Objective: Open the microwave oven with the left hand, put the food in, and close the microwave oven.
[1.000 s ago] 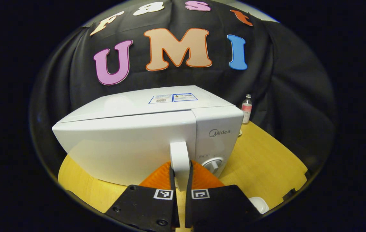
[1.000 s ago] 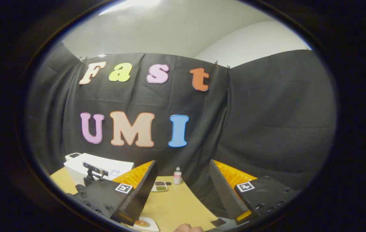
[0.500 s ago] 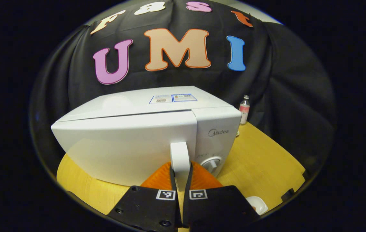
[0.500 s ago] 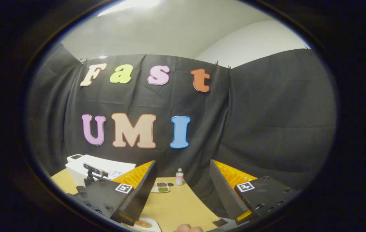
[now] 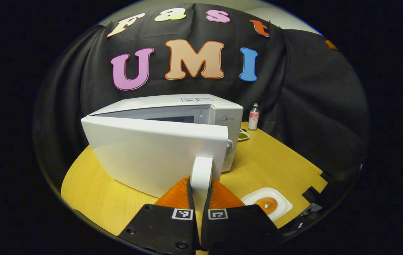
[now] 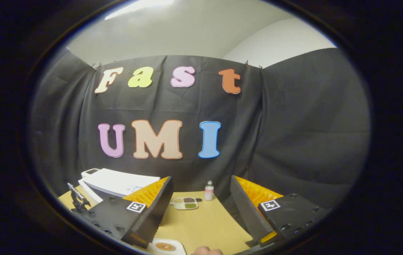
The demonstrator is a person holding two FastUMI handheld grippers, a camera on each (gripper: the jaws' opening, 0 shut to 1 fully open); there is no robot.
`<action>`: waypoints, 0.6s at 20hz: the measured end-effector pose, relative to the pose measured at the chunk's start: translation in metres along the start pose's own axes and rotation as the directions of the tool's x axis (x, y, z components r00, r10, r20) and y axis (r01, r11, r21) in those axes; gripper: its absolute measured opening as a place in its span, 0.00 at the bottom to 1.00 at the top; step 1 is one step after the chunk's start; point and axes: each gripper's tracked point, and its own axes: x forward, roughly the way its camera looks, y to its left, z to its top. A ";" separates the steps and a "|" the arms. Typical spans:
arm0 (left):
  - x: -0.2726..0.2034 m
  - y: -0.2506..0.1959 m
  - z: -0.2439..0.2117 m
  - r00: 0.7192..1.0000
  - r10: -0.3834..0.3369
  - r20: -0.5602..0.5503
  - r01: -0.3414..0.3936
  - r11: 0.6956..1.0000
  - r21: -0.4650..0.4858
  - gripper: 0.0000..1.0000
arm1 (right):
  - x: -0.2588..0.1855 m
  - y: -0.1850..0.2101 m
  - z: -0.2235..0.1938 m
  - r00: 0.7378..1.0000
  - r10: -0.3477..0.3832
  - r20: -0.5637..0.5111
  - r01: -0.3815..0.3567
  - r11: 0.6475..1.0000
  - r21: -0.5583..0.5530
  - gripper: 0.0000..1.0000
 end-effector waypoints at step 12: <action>-0.091 0.063 -0.037 0.995 0.100 -0.002 -0.100 0.995 -0.029 0.02 | 0.003 0.089 -0.030 0.988 0.147 -0.050 -0.148 0.989 -0.016 0.97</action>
